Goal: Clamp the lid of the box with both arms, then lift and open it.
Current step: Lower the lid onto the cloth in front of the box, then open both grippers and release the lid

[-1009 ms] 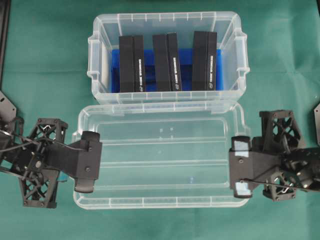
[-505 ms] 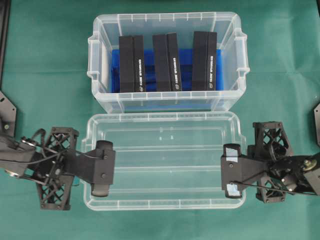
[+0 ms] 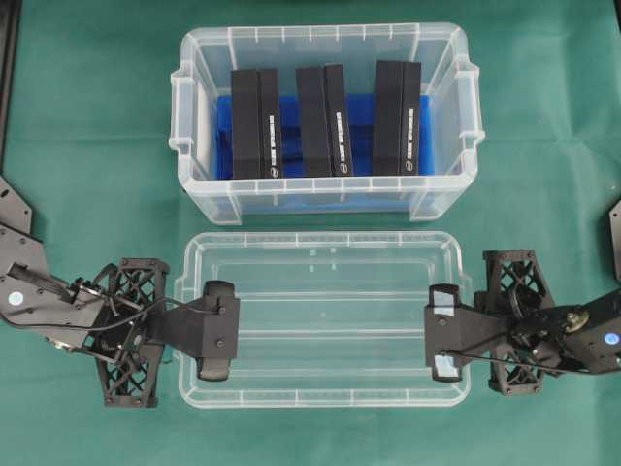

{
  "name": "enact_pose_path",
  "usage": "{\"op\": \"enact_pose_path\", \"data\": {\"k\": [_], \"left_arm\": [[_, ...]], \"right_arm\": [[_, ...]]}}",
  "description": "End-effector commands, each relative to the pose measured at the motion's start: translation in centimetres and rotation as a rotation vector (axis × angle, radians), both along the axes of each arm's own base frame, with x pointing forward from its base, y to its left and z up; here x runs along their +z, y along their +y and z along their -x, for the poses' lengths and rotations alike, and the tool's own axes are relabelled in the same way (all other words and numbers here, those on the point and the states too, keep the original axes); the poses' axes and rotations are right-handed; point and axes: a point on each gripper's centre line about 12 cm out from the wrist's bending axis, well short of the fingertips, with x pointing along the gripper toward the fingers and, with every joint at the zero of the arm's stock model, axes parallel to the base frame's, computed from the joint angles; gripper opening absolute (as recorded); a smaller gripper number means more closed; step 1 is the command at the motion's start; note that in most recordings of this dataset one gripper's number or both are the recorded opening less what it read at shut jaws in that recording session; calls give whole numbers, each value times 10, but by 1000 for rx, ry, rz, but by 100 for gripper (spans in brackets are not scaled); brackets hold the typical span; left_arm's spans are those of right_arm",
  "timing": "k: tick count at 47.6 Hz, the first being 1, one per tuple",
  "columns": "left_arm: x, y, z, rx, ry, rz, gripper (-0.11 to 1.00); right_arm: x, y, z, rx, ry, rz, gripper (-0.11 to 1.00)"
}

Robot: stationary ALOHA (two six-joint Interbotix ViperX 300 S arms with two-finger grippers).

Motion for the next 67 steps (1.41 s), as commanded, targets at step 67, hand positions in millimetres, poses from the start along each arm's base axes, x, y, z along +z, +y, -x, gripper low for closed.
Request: {"op": "enact_pose_path", "data": {"k": [67], "left_arm": [[41,-26,29,-74,-159,89,1]], "right_arm": [[63,17,26,27,-163,-84,0]]}}
